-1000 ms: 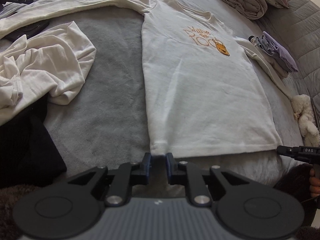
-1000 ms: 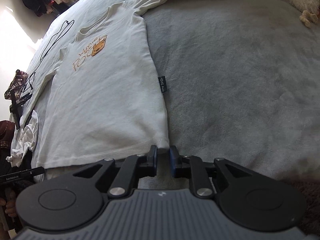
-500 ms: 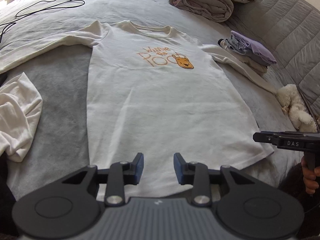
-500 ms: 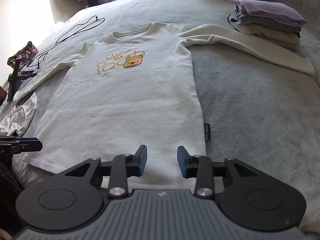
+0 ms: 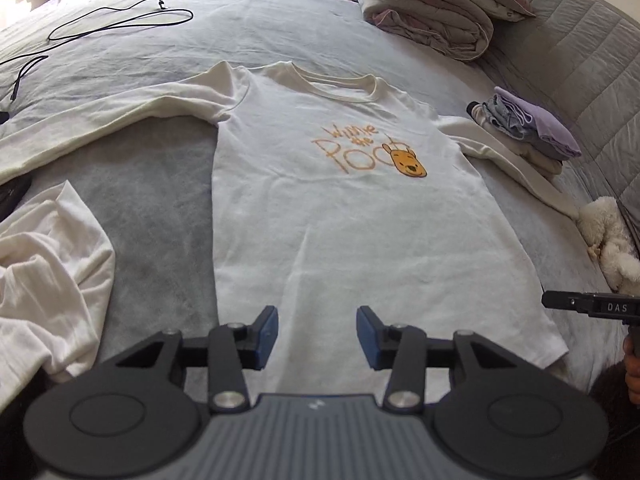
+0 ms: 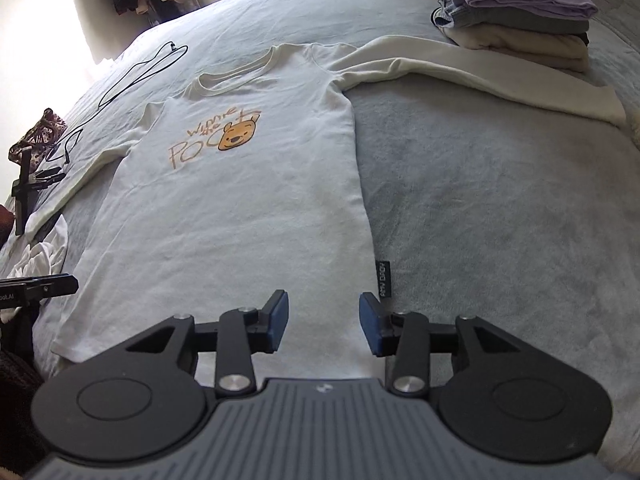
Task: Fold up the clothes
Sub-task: 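Reach the right gripper to the shirt sleeve cuff and grasp it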
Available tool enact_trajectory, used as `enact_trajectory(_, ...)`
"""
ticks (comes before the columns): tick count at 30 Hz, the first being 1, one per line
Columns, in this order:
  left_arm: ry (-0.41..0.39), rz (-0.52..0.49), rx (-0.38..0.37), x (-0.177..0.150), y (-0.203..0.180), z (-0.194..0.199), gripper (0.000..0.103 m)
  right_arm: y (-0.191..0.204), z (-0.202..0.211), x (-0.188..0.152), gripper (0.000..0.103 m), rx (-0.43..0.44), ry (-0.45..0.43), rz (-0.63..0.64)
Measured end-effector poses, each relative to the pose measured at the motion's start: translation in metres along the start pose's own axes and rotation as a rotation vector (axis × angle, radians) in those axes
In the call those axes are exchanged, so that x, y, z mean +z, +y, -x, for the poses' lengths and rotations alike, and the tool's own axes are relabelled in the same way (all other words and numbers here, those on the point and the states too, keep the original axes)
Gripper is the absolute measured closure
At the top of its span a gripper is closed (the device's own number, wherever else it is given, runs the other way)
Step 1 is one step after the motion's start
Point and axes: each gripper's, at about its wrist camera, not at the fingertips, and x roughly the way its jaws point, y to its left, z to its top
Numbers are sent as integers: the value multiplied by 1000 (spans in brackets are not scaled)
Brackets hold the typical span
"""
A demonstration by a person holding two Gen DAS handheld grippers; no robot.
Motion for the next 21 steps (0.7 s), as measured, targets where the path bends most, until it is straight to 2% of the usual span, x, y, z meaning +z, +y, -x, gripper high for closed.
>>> enact_trajectory(3, 2, -4, 47, 19, -5, -18, 50, 5, -14, 18, 47, 3, -3, 12)
enact_trajectory(7, 2, 10, 85, 45, -10, -38, 44, 6, -28, 40, 42, -11, -10, 17)
enact_trajectory(8, -4, 17, 82, 50, -11, -42, 35, 4, -31, 46, 40, -15, -16, 15)
enact_trajectory(10, -22, 28, 79, 61, -12, -52, 26, -2, -35, 57, 33, -33, -38, -3)
enact_trajectory(15, -60, 25, 109, 80, -13, -79, 20, -28, -43, 80, 29, -88, -86, -85)
enact_trajectory(21, -197, 51, 143, 81, 0, -101, 18, -79, -43, 101, 28, -196, -168, -234)
